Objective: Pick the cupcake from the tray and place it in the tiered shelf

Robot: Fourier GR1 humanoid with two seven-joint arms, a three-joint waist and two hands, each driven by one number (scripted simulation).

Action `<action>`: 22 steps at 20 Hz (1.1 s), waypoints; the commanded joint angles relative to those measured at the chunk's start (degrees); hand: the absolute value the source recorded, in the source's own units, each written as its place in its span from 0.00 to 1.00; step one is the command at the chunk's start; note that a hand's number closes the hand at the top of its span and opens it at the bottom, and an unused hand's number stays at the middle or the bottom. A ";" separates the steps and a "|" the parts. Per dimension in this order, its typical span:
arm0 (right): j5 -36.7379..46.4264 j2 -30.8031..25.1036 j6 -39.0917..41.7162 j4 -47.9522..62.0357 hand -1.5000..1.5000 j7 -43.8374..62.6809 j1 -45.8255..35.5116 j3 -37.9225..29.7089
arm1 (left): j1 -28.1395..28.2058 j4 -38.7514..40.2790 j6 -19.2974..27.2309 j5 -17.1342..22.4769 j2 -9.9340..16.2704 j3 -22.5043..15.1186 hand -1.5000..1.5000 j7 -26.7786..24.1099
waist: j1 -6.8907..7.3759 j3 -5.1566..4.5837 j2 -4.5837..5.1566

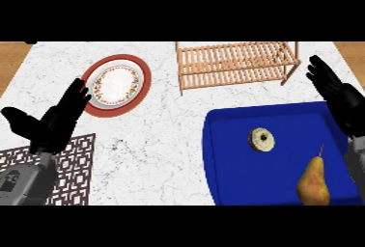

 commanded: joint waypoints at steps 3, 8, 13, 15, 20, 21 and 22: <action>5.96 -1.40 -15.84 -6.44 1.00 -0.50 7.91 -9.20 | 6.29 2.93 2.23 -1.31 1.77 0.84 0.50 2.42 | -1.81 -1.68 -0.70; 17.41 -4.66 -29.07 1.13 1.00 9.53 22.22 -16.52 | 11.49 5.28 4.85 -0.27 -0.02 0.84 0.50 5.35 | -6.54 -2.04 0.01; 16.30 12.61 -40.01 -17.53 0.00 7.27 34.67 -14.33 | 11.19 1.11 6.69 -1.46 -1.43 -2.08 0.50 9.72 | -1.72 -1.68 -0.66; 17.01 14.15 -38.23 -26.35 0.00 5.29 43.21 -12.19 | 12.79 2.02 5.61 -1.83 -1.09 -1.39 0.50 7.27 | -0.85 -1.71 -0.46; 20.89 14.66 -31.75 -42.24 0.00 11.19 52.99 -2.12 | 9.10 5.36 4.90 -2.38 -2.04 -1.64 0.50 8.43 | -0.16 -1.79 0.03; 23.53 16.95 -32.66 -43.86 0.00 12.71 55.08 1.39 | 10.45 1.21 7.70 -3.58 -3.61 -3.43 0.50 9.70 | 0.54 -1.73 -0.05; 25.54 14.76 -31.45 -47.39 0.00 18.14 53.99 1.98 | 7.86 1.81 8.15 -4.17 -3.63 -3.62 0.50 11.07 | 0.82 -1.76 0.14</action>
